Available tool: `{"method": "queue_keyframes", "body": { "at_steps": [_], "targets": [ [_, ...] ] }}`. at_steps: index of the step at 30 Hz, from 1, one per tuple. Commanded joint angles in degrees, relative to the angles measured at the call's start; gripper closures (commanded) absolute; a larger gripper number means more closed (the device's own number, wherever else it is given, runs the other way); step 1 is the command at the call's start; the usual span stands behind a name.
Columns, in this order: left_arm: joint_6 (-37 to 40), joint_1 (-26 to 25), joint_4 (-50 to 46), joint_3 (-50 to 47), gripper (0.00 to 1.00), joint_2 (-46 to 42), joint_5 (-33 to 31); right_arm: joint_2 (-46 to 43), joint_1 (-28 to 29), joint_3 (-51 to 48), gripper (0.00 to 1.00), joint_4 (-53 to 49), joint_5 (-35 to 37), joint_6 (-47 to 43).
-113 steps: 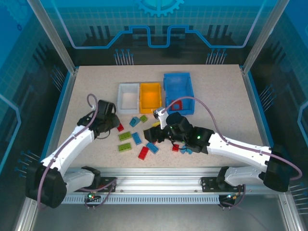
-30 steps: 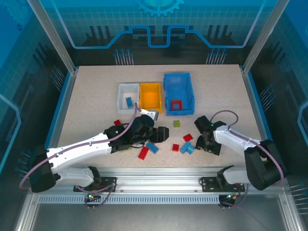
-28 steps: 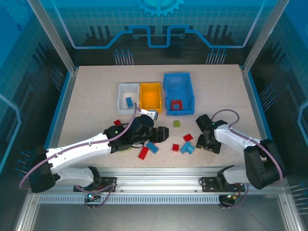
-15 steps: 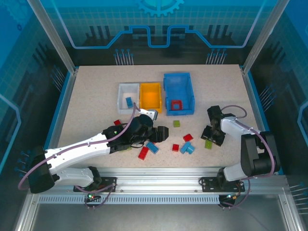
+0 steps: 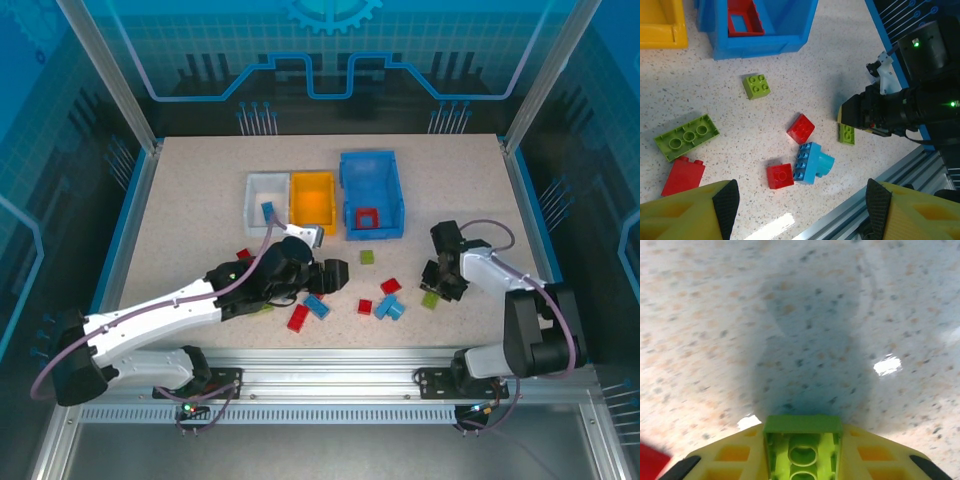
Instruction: Sort the legos into containers by color
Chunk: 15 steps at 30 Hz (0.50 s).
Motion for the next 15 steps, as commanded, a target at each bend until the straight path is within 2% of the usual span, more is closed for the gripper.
{"method": "queue_keyframes", "body": {
  "at_steps": [1, 4, 8, 11, 15],
  "targets": [
    [-0.85, 0.07, -2.29, 0.79, 0.27, -3.65, -4.27, -6.52, 5.65, 1.34, 0.72, 0.83, 0.75, 2.03],
    [-1.95, 1.58, -7.92, 2.01, 0.27, -6.41, -9.27, -8.77, 16.31, 6.84, 0.71, 0.20, 5.59, 2.62],
    [-4.41, 4.58, -16.17, 2.65, 0.27, -9.54, -15.50, -1.30, 29.01, 19.23, 0.71, 1.76, 9.38, 0.63],
    [-5.53, 7.53, -18.27, 1.58, 0.27, -12.12, -15.84, 8.80, 33.31, 29.42, 0.72, 2.89, 9.05, -1.15],
    [-6.52, 9.09, -20.57, 0.36, 0.27, -14.47, -17.47, 23.55, 34.02, 43.77, 0.72, 1.94, 8.71, -2.34]
  ]
}}
